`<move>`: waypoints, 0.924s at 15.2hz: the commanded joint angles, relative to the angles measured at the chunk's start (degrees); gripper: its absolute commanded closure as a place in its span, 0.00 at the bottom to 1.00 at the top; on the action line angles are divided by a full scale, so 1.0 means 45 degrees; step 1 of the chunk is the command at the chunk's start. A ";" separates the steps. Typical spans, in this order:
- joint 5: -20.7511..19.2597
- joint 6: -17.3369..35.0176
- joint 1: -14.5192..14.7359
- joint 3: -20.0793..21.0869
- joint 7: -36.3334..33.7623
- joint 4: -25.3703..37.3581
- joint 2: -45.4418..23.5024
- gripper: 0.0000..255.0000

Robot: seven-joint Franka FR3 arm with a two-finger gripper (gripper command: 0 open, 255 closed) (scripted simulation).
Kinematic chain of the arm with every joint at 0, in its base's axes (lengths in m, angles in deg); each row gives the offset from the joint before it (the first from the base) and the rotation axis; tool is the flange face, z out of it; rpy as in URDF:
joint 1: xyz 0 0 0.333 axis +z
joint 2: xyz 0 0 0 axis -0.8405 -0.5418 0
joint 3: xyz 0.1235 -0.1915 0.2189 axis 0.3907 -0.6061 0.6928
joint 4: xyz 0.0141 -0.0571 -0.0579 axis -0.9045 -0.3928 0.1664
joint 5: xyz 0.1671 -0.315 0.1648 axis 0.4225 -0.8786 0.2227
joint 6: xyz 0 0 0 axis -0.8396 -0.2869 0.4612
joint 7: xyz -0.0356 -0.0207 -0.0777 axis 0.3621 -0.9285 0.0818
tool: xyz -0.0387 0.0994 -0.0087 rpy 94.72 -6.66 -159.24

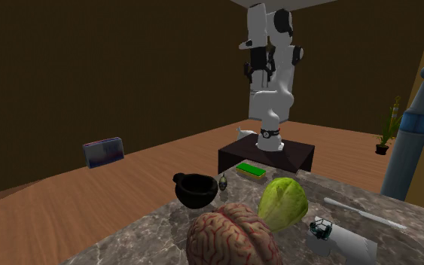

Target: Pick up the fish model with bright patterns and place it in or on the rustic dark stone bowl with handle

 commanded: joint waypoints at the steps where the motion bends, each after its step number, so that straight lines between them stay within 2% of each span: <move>1: 0.0000 0.0000 0.0000 0.0000 0.0000 0.0000 0.0000 0.00; 8: -0.0353 0.3004 0.0081 0.0381 0.0285 -0.1110 -0.1934 0.00; 14: -0.0752 0.5499 0.0092 0.0681 0.0371 -0.1385 -0.4189 0.00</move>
